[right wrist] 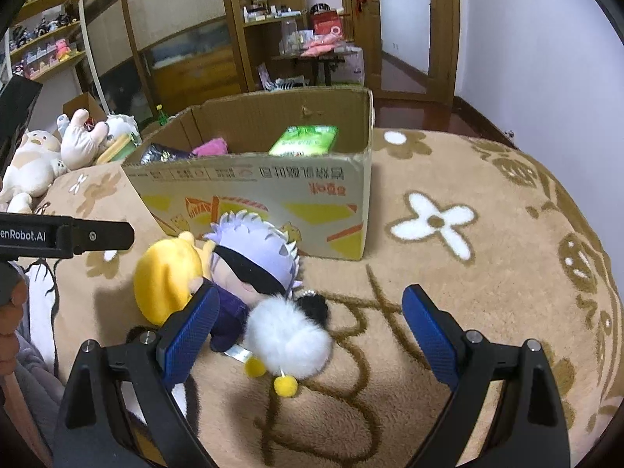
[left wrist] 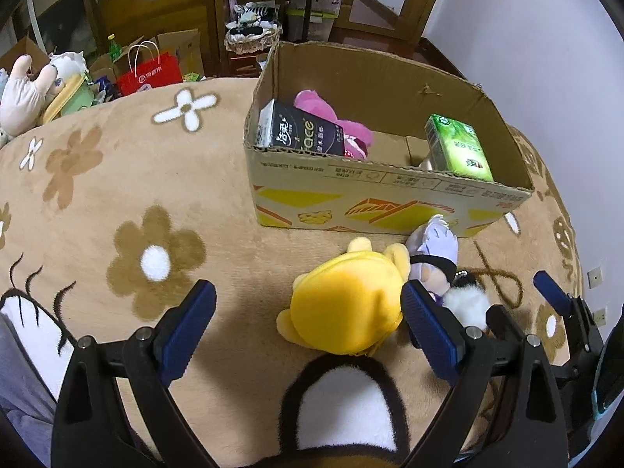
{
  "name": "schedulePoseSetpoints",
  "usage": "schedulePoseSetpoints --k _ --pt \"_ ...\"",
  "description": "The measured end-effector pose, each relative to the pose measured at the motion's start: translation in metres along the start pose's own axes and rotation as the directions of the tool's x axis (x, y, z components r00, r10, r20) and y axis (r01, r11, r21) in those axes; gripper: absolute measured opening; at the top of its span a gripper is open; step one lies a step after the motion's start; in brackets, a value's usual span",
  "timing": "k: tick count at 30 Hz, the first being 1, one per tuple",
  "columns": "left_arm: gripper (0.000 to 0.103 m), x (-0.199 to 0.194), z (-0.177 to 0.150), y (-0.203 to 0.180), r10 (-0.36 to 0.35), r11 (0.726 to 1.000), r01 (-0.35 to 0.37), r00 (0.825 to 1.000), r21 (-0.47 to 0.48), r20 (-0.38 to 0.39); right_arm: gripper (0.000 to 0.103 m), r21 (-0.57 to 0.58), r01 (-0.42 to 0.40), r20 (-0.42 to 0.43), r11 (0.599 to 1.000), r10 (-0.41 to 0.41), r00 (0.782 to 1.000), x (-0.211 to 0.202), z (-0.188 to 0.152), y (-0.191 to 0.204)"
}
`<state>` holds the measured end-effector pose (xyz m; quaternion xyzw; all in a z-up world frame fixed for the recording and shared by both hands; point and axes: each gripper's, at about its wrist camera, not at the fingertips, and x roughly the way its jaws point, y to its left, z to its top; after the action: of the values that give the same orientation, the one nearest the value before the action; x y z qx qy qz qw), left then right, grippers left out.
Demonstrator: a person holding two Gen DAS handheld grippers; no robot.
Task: Organize soft objects
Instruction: 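Move both tools back toward the yellow plush and white-haired doll, then close the left gripper on the yellow plush while the right gripper grasps the doll's white pompom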
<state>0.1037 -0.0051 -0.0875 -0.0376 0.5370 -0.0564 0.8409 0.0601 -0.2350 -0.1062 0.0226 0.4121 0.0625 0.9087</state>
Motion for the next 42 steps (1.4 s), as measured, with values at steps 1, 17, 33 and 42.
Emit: schedulePoseSetpoints --k 1,17,33,42 --pt "0.094 0.002 0.000 -0.001 -0.003 1.000 0.003 1.000 0.000 -0.003 0.099 0.001 0.001 -0.005 1.000 -0.001 1.000 0.001 -0.001 0.000" --pt "0.094 0.034 -0.004 -0.023 -0.059 0.998 0.062 0.994 0.028 -0.088 0.099 0.008 0.017 -0.119 1.000 -0.016 0.993 0.035 -0.010 -0.004" --pt "0.090 0.069 -0.010 -0.027 -0.044 0.999 0.049 0.984 0.022 -0.174 0.049 -0.037 -0.039 -0.201 0.999 0.031 0.979 0.056 -0.019 0.010" --pt "0.084 0.079 -0.016 -0.024 -0.083 0.997 0.082 0.979 -0.010 -0.184 0.043 -0.060 -0.044 -0.209 0.997 0.031 0.977 0.061 -0.017 0.015"
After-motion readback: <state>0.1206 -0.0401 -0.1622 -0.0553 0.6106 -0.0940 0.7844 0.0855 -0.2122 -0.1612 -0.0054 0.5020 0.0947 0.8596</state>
